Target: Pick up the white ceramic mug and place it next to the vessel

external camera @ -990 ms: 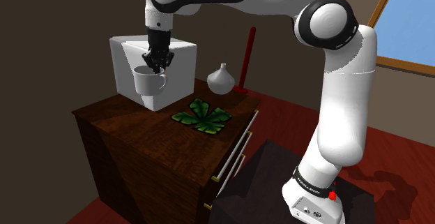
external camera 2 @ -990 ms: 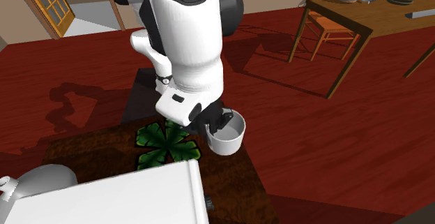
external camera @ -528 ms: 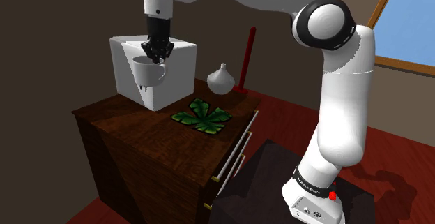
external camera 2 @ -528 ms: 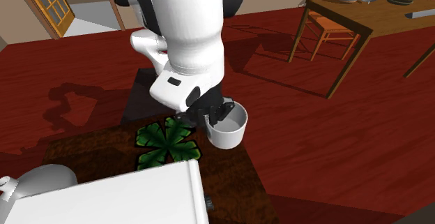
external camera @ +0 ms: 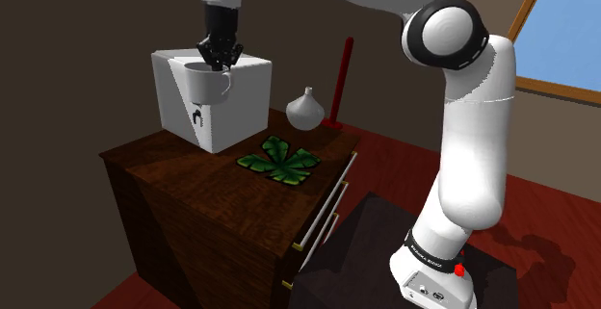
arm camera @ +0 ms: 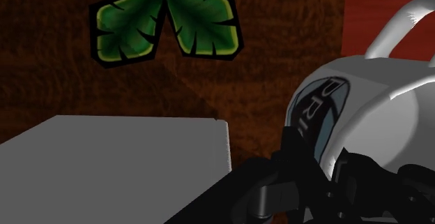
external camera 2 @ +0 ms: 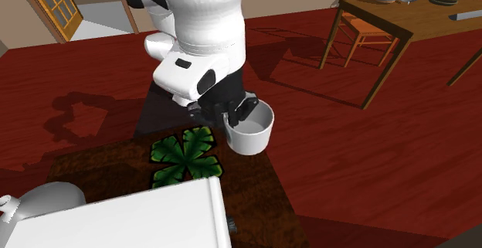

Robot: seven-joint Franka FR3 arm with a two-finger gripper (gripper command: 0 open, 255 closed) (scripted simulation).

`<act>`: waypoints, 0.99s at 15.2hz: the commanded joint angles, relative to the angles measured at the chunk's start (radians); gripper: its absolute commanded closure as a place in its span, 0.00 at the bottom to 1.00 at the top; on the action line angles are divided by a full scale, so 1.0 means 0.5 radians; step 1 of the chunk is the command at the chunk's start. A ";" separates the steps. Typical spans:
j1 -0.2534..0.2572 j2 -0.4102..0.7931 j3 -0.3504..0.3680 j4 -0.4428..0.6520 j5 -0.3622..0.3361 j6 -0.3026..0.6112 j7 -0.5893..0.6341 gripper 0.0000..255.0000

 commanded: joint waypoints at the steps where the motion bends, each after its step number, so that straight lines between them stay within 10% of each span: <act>1: -0.060 -0.117 -0.016 -0.152 0.033 0.035 -0.066 1.00; 15: -0.421 -0.857 -0.295 -1.063 0.175 0.191 -0.700 1.00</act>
